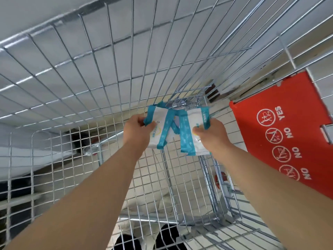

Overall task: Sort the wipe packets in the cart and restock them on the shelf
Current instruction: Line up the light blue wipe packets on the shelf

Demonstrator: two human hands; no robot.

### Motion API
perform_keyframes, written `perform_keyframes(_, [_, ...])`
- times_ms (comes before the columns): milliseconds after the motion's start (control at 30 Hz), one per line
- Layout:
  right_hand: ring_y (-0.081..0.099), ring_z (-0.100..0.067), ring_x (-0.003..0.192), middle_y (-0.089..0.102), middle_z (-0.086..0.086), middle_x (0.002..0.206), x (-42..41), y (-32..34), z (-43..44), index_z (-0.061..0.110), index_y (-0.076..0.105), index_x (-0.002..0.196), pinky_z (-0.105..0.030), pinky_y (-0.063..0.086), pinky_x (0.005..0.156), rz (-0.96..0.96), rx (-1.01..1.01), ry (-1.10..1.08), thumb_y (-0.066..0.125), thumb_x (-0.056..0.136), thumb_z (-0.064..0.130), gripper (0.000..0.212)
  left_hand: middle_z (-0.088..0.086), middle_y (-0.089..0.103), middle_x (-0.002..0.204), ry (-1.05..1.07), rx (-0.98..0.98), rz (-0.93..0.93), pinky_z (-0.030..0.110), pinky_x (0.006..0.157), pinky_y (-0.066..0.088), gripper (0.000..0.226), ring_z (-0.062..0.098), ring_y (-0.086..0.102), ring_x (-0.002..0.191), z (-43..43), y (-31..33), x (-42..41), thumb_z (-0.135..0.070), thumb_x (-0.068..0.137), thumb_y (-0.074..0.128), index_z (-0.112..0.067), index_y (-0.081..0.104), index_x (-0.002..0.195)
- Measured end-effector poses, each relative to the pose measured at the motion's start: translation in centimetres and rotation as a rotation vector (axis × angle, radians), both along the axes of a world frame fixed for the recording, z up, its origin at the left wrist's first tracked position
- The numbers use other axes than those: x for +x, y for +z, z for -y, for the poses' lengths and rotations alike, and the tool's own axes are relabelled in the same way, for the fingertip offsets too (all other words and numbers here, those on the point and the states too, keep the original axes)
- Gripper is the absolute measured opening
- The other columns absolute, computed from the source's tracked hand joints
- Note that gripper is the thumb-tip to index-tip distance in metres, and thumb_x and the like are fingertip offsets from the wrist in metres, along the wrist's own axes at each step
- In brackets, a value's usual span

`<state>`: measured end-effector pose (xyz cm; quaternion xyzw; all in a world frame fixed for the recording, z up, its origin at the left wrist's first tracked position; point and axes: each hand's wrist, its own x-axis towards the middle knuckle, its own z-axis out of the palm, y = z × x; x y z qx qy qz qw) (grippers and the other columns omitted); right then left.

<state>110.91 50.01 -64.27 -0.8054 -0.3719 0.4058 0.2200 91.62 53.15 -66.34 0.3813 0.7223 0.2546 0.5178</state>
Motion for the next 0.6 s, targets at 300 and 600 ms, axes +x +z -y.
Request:
perform_keyframes(300, [0.051, -0.014, 0.062, 0.064, -0.017, 0.078, -4.1, 15.1, 1.1, -0.004, 0.062, 0.091, -0.02, 0.036, 0.049, 0.024, 0.15, 0.029, 0.064, 0.082, 0.006, 0.014, -0.004, 0.065, 0.096, -0.06, 0.188, 0.02, 0.018, 0.063, 0.044, 0.028, 0.007, 0.061, 0.079, 1.9, 13.4, -5.9, -0.016, 0.089, 0.065, -0.023, 0.046, 0.107])
perform_keyframes(600, [0.049, -0.009, 0.06, 0.058, 0.001, 0.076, -10.5, 35.8, 5.1, 0.018, 0.058, 0.086, -0.021, 0.038, 0.053, 0.0, 0.401, 0.263, 0.063, 0.085, 0.017, 0.005, -0.016, 0.063, 0.091, -0.108, 0.44, -0.051, 0.009, 0.06, 0.044, 0.018, 0.0, 0.061, 0.08, 6.6, 34.9, -12.6, -0.018, 0.093, 0.058, -0.027, 0.052, 0.107])
